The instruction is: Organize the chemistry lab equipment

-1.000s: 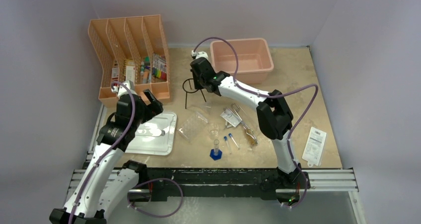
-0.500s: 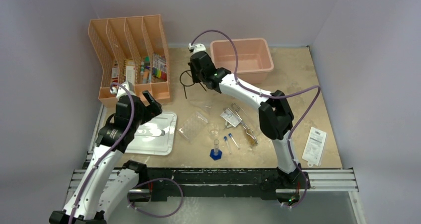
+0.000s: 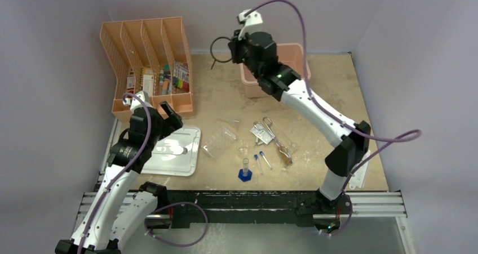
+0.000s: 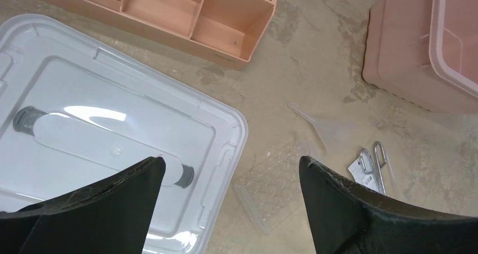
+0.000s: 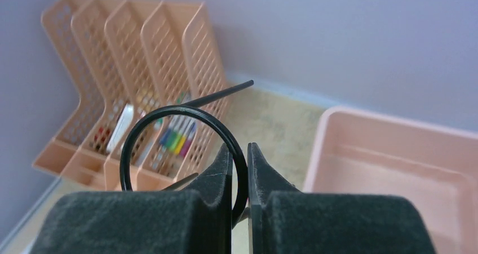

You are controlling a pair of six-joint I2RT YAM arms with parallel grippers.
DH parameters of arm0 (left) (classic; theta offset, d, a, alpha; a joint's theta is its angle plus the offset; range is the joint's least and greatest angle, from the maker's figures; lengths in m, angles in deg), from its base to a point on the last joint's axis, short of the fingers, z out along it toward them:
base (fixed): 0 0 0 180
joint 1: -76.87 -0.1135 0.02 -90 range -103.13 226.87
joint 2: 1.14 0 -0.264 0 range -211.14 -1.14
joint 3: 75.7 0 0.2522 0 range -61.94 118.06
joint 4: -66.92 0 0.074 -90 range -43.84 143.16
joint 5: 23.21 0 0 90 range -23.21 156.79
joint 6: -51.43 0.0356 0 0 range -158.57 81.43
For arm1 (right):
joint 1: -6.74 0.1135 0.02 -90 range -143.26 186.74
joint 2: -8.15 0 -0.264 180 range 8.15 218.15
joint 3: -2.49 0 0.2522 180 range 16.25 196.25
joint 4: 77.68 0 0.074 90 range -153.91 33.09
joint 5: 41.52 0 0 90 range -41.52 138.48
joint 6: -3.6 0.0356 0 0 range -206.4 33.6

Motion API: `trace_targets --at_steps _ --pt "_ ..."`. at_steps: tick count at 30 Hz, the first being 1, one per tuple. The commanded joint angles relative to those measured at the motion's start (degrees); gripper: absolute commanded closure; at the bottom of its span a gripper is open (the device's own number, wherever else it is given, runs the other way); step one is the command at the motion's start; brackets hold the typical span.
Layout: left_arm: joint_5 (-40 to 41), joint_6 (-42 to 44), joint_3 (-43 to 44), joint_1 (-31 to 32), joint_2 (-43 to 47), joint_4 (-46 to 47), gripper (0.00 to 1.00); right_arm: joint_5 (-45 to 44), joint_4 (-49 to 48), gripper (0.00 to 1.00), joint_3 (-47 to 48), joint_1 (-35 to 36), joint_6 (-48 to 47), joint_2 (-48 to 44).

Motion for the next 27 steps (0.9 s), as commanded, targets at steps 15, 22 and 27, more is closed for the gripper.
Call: trace_targets --at_steps 15,22,27 --pt "-3.23 0.08 1.69 0.22 -5.36 6.97 0.11 5.4 6.58 1.0 -3.11 -21.8 6.8 0.4" --pt "-2.98 0.86 2.34 0.22 -6.8 7.88 0.11 15.71 10.0 1.0 1.24 -24.69 5.57 7.49" --pt "-2.89 1.34 3.44 0.22 -8.5 7.96 0.11 20.11 11.56 1.0 6.6 -25.48 4.04 13.99"
